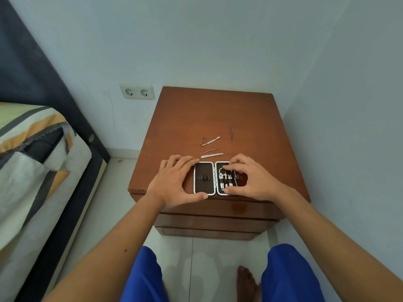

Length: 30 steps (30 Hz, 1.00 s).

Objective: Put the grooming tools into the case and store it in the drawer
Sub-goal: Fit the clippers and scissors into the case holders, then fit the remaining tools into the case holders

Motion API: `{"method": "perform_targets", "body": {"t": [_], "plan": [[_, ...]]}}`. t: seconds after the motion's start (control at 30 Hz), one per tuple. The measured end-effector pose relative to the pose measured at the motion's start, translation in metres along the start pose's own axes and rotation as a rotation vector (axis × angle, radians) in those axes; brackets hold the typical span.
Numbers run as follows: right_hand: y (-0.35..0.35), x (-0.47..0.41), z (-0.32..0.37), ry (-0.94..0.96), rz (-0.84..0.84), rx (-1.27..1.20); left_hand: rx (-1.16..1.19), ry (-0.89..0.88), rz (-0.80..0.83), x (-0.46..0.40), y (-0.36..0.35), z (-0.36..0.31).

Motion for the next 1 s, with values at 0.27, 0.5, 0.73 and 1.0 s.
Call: {"method": "perform_targets", "body": {"t": [0.27,0.5,0.73,1.0], "plan": [[0.029,-0.021,-0.007,-0.069,-0.288,-0.137,0.018,-0.005,-0.012,0.001,0.002,0.0],[0.059,-0.057,-0.024,-0.309,-0.473,-0.048,0.013,-0.013,-0.016,0.0,0.001,-0.001],[0.061,-0.062,-0.048,-0.522,-0.529,-0.089,0.023,-0.017,-0.023,0.0,0.002,0.0],[0.061,-0.048,-0.049,-0.496,-0.583,-0.155,0.025,-0.015,-0.021,0.0,0.001,0.0]]}}
Point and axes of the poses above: each hand's wrist, its own x-axis away from the middle knuckle, its own y-axis out of the back of the hand, z = x × y, the point moved 8 cm from there along -x, towards the middle knuckle, and after that the axes turned 6 degrees about z, right-handed, at the moved point
